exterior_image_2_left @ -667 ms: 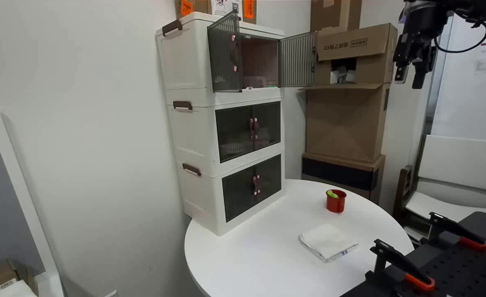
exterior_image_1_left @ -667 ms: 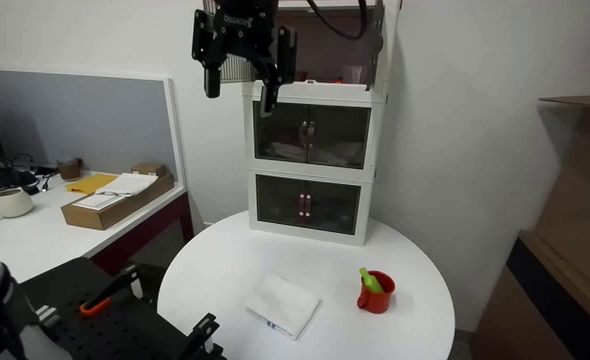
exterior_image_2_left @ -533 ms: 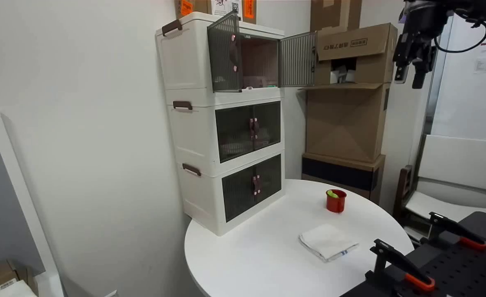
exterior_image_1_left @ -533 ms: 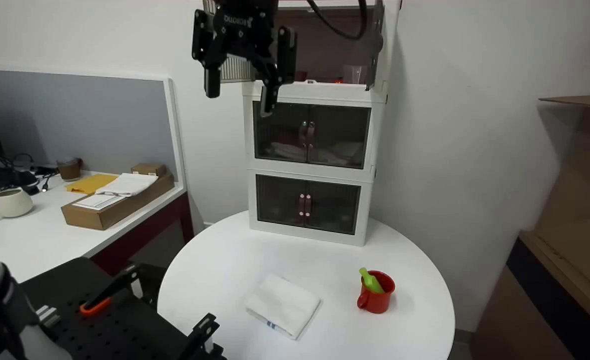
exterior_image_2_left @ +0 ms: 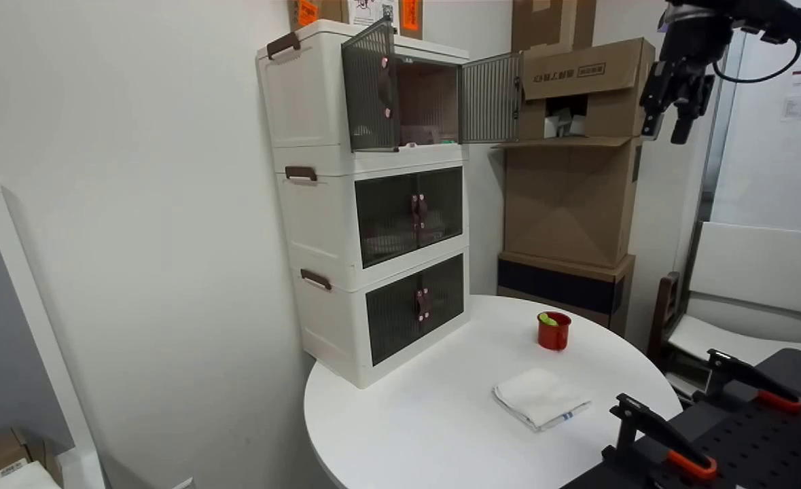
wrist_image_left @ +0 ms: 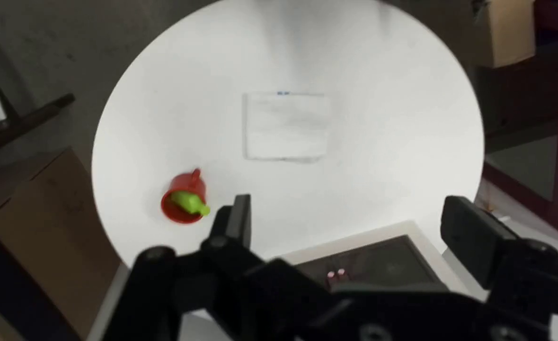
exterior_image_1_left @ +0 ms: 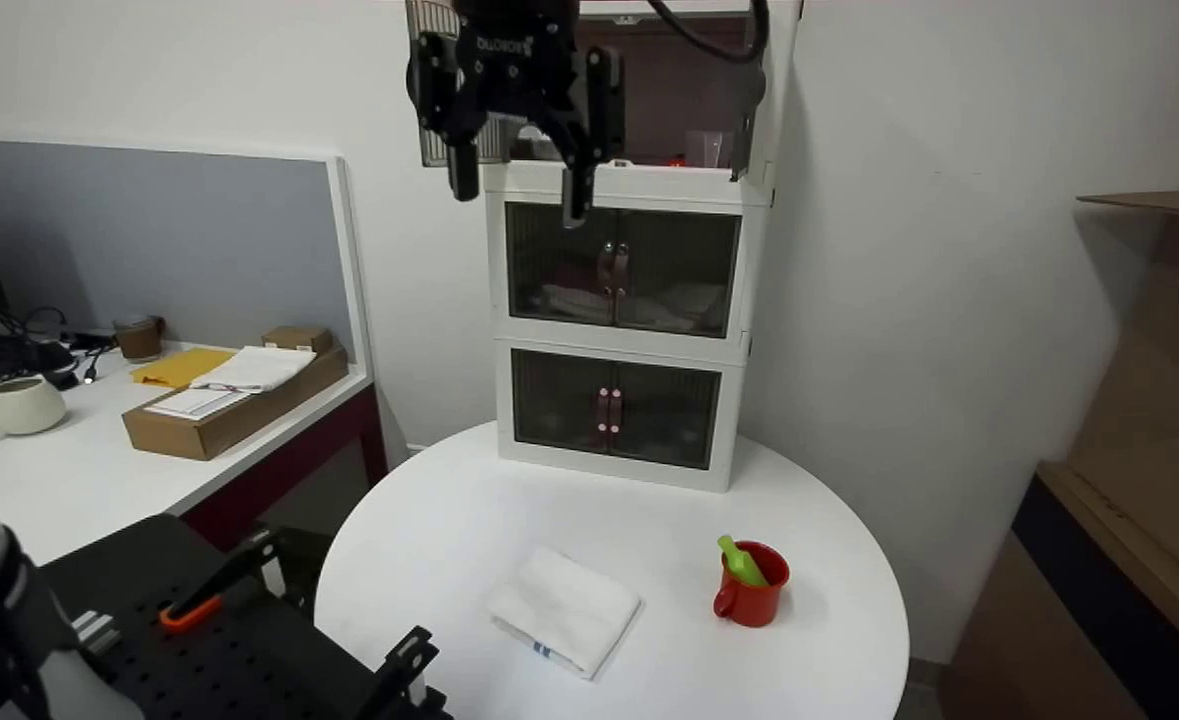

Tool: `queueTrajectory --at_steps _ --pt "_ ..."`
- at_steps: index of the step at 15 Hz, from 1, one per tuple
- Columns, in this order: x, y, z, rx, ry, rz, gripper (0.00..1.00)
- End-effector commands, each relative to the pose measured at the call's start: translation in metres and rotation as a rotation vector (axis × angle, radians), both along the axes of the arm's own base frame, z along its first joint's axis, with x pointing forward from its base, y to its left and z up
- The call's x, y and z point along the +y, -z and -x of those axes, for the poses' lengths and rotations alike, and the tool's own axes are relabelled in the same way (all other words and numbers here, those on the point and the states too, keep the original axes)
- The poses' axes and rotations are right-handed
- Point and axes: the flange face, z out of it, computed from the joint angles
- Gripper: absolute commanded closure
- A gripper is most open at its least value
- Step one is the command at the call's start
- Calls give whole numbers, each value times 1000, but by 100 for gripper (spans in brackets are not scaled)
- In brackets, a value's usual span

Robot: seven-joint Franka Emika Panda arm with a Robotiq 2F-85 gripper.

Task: Pick up the red cup and place it at the top shelf of the cabinet

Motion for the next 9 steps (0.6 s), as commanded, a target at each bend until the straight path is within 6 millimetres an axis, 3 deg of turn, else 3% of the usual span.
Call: queueTrajectory --at_steps 1,5,6,9 --pt "-10 15 -8 -163 51 98 0" --pt "-37 36 -19 -337 185 148 0" --pt "-48 40 -30 -369 230 158 0" --pt "-71 90 -43 -389 323 190 0"
